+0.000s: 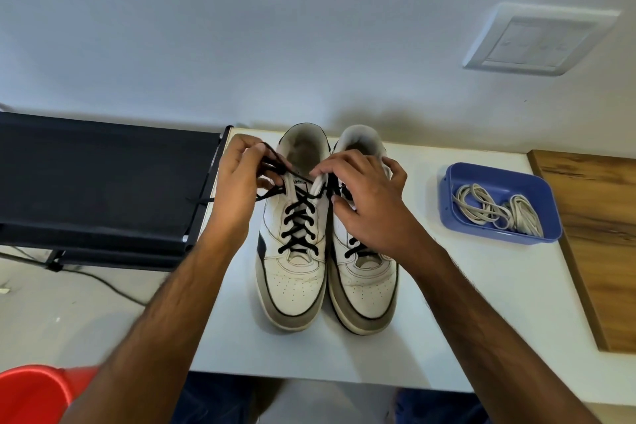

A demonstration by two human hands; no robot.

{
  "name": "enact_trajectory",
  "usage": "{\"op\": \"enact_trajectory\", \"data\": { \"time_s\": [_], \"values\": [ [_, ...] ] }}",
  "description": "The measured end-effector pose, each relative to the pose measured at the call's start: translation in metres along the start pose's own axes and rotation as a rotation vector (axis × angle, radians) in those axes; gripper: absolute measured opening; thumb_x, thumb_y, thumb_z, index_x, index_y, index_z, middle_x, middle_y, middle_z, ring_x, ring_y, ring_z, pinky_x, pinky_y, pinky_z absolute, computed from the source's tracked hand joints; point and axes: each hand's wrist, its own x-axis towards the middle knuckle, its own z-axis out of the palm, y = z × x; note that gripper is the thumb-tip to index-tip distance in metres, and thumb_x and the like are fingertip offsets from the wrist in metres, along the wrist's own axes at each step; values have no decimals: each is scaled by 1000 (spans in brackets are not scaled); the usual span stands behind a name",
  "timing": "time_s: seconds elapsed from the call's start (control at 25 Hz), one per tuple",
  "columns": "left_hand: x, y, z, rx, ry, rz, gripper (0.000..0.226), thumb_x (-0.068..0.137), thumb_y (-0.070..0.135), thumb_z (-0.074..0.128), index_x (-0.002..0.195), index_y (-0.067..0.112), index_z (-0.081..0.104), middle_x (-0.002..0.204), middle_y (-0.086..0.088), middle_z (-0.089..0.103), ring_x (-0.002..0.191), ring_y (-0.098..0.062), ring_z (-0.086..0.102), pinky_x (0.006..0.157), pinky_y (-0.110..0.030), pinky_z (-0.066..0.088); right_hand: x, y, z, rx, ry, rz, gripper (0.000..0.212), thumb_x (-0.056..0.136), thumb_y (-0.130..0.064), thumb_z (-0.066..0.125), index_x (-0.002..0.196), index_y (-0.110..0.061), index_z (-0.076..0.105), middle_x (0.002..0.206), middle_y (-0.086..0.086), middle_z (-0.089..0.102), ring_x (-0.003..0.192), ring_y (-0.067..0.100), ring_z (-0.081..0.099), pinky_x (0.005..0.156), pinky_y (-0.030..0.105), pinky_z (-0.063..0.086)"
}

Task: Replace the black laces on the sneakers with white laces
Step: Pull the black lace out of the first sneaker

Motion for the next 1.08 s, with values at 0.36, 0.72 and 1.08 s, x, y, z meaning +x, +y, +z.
{"op": "enact_trajectory", "data": {
  "time_s": [0.36, 0.72, 1.08],
  "values": [
    [9, -13, -10, 641, -305, 321, 7, 89, 26, 77, 94, 24, 73, 100, 4, 50, 85, -10, 54, 75, -20, 47, 1, 2, 4, -28, 19, -15, 43, 86, -17, 59, 122, -41, 53, 128, -19, 47, 128, 10, 42, 110, 45, 15],
    [1, -7, 1, 156, 36, 162, 12, 100, 11, 61, 89, 14, 63, 91, -16, 72, 71, -10, 65, 67, -18, 48, 1, 2, 2, -37, 3, -12, 43, 89, -19, 61, 124, -43, 53, 131, -20, 46, 131, 9, 39, 112, 43, 11],
    [20, -2, -52, 15, 509, 100, 6, 103, 16, 55, 106, 11, 54, 79, 1, 64, 56, -16, 62, 52, -26, 48, 0, 4, 2, -7, 18, -7, 39, 89, -20, 60, 121, -43, 53, 128, -20, 47, 131, 9, 41, 111, 42, 10]
  ]
}}
